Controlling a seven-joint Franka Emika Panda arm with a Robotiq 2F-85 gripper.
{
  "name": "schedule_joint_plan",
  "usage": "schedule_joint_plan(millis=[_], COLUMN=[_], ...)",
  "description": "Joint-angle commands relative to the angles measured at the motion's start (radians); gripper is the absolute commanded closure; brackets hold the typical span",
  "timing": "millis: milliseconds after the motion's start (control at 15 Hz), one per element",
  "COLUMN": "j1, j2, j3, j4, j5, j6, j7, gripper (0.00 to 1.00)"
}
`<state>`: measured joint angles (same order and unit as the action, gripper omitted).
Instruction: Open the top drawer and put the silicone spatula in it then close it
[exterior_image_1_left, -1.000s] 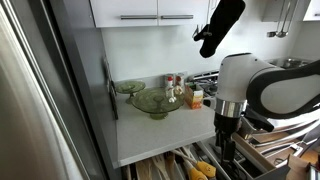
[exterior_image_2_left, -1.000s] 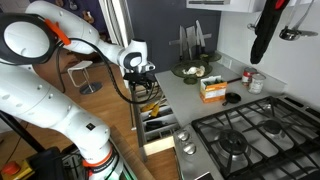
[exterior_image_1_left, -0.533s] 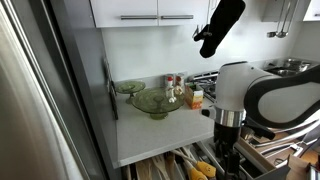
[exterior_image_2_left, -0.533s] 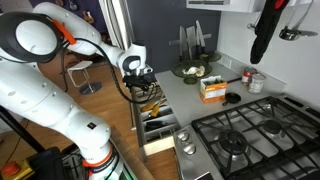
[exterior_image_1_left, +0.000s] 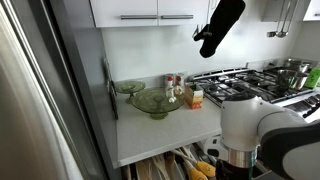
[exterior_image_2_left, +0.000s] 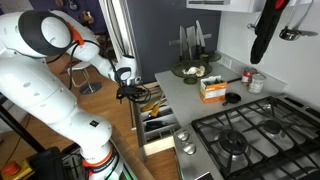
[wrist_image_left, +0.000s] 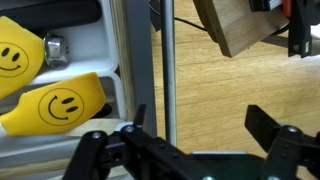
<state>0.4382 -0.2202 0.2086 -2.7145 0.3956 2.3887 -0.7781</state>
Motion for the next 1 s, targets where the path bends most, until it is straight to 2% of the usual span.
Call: schedule_joint_plan(millis=[0,67,267,400,933], j1=[0.02,0.015,0.001,-0.018,-0.075], j2=[0.007,0.05,0.076,0.1,0.159], j3=[0.033,0.038,0.052,0.057,0.063], j4=[-0.065,-0.028,-0.035,-0.034,-0.033], j5=[-0.011,-0.033,-0.11,-0.199,-0.48], j6=[0.152,0.179,0.279,0.322,0.416], j7=[-0.055,-0.049,-0.02,0.019,0.167], gripper=[0.0,0.0,0.0,0.0,0.0])
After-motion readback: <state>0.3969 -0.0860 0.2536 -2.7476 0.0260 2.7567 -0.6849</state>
